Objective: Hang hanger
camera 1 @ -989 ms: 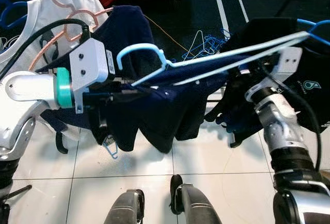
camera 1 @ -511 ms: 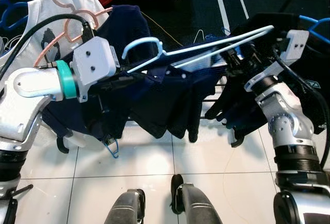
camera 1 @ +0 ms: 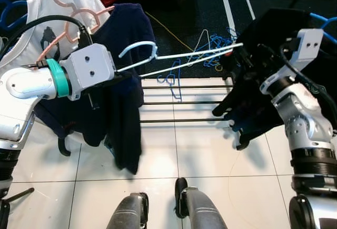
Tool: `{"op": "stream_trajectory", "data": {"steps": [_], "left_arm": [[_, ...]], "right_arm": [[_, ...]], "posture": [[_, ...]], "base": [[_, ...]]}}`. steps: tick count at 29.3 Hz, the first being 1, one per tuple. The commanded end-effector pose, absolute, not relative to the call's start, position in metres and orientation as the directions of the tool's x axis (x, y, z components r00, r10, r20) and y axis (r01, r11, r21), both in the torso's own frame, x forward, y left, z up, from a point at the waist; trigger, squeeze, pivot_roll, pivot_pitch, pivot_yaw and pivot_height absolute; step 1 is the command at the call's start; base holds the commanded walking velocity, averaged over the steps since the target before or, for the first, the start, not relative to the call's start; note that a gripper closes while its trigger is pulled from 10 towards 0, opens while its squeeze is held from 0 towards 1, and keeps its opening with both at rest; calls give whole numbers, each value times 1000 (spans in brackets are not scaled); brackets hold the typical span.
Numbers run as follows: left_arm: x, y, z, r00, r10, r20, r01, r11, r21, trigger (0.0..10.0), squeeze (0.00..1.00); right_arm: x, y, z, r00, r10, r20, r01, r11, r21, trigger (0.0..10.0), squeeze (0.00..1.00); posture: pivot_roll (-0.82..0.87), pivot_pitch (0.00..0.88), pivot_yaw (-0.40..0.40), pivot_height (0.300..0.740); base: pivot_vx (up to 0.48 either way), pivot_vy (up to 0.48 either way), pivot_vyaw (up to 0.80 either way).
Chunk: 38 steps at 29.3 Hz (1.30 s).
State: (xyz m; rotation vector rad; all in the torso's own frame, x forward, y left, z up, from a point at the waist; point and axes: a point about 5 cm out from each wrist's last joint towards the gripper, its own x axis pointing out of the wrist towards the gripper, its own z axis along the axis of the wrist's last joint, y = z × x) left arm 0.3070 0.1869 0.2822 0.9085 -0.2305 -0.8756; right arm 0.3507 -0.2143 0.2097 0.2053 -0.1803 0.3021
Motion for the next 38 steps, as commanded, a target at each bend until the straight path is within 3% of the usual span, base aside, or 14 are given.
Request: {"op": "stream_trajectory", "data": {"steps": [1,9,10,11,12,14,15,17,20,26,31,35,37,38], "left_arm": [[305,183,291,625,-764,-161,540,275,795,10000,0],[306,180,305,615,-779,-126,526,285,801,10000,0],[304,178,315,599,-795,-98,524,296,799,10000,0],[304,178,315,599,-795,-98,524,296,799,10000,0],[302,176,322,585,-807,-82,526,301,796,10000,0],[302,176,322,585,-807,-82,526,301,796,10000,0],[299,174,317,567,-815,-120,543,261,798,10000,0],[299,174,317,567,-815,-120,543,261,798,10000,0],[296,173,290,532,-814,-235,593,159,789,10000,0],[295,173,281,521,-811,-265,612,138,779,10000,0],[301,173,274,549,-798,-248,621,192,760,10000,0],[304,173,273,566,-792,-229,633,239,737,10000,0],[309,174,274,592,-775,-222,634,277,722,10000,0],[309,174,274,592,-775,-222,634,277,722,10000,0]], "right_arm": [[346,-212,192,946,283,159,-314,922,228,10000,0],[338,-204,161,954,282,103,-300,888,348,10000,0],[333,-203,142,968,236,88,-249,846,470,10000,0],[333,-203,142,968,236,88,-249,846,470,10000,0],[327,-204,136,969,202,142,-247,769,589,10000,0],[327,-204,136,969,202,142,-247,769,589,10000,0],[320,-204,141,959,204,197,-276,836,475,10000,0],[320,-204,141,959,204,197,-276,836,475,10000,0],[319,-203,166,924,311,221,-332,941,65,10000,0],[319,-213,182,919,296,260,-311,950,14,10000,0],[314,-246,214,910,181,373,-225,971,78,10000,0],[305,-247,216,897,255,362,-293,955,53,10000,0],[292,-228,202,844,478,244,-482,875,-50,10000,0],[292,-228,202,844,478,244,-482,875,-50,10000,0]], "posture": [[3,197,44,740],[7,201,50,740],[13,202,51,740],[13,202,51,740],[19,201,53,740],[19,201,53,740],[6,197,60,740],[6,197,60,740],[2,193,56,740],[-2,191,54,740],[-7,190,50,740],[-13,190,52,740],[-15,189,53,740],[-15,189,53,740]], "base": [[0,0,0],[0,0,0],[0,0,0],[0,0,0],[0,0,0],[0,0,0],[0,0,0],[0,0,0],[0,0,0],[0,0,0],[0,0,0],[0,0,0],[0,0,0],[0,0,0]]}}
